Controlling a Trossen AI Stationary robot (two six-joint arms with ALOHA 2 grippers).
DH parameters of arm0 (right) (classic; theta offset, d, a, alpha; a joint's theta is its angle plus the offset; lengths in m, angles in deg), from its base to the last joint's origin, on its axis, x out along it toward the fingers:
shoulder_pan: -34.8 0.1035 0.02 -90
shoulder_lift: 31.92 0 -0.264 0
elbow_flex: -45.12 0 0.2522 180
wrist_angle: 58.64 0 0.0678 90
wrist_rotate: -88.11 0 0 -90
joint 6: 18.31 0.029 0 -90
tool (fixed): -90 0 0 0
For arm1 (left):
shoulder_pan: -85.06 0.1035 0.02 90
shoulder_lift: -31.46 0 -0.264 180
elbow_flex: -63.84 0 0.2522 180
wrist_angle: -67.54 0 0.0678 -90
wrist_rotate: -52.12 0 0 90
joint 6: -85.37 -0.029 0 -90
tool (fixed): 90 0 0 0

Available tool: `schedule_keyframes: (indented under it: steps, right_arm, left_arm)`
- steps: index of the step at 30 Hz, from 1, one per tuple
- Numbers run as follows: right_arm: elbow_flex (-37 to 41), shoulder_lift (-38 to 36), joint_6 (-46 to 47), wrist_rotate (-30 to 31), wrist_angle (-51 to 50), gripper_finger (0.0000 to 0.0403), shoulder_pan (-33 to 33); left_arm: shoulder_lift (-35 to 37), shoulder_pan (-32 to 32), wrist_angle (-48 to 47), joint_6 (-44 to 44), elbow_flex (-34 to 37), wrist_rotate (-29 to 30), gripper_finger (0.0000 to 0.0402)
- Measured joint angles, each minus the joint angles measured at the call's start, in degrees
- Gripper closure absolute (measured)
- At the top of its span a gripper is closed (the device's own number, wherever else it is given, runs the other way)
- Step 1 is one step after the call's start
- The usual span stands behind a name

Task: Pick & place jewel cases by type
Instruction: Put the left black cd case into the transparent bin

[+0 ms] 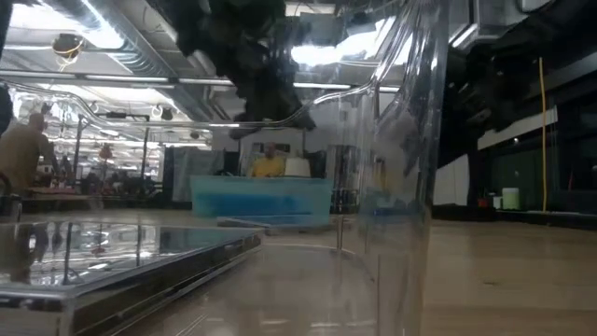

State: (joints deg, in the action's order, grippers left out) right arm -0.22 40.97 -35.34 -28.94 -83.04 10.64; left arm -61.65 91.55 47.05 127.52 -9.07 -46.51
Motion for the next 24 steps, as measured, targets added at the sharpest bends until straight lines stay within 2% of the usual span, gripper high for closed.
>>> schedule_keyframes:
  steps: [6, 11, 24]
  right_arm:
    - [0.0, 8.7, 0.0, -1.3, 8.3, 0.0393, 0.1]
    - [0.0, 13.6, 0.0, -3.1, 13.3, 0.0393, 0.4]
    - [-5.3, 22.3, -2.4, -3.2, 12.2, 0.0393, 3.1]
  left_arm:
    - [2.0, -4.6, -16.0, 2.2, 0.1, 2.7, 0.04]
    - [0.7, -8.6, -21.6, 3.7, 0.3, 2.7, 0.0399]
    - [-0.5, -12.1, -13.8, 10.6, 8.7, 2.8, 0.0399]
